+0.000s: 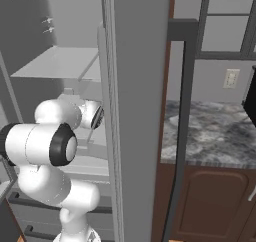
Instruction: Take the cupcakes from the fridge and place them on the empty tray on the dining counter.
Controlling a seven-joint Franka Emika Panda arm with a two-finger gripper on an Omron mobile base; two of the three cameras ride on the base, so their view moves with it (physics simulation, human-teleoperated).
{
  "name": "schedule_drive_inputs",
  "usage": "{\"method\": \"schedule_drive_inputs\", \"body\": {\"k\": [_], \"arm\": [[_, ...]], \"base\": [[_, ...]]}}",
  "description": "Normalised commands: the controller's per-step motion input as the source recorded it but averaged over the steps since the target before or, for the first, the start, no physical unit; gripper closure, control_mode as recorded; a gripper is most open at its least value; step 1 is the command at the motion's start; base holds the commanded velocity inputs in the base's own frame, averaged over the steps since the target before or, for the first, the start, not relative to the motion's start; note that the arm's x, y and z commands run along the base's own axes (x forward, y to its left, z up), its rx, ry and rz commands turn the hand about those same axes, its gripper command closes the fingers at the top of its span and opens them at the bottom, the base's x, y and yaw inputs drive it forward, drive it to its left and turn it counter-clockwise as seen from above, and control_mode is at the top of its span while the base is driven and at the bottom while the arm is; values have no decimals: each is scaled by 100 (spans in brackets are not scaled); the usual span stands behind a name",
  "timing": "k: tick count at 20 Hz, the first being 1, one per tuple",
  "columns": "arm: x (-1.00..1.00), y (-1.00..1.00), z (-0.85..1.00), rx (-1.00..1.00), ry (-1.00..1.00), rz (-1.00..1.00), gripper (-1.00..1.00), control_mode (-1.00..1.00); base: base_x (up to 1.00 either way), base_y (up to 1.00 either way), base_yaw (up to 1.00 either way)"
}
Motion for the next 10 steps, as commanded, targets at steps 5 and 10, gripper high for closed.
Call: {"method": "schedule_drive_inputs", "body": {"k": [5,10], "arm": [[4,0,-27,0,0,0,-100,-100],[25,0,-21,0,0,0,-100,-100]], "base": [[0,0,0],[0,0,0]]}}
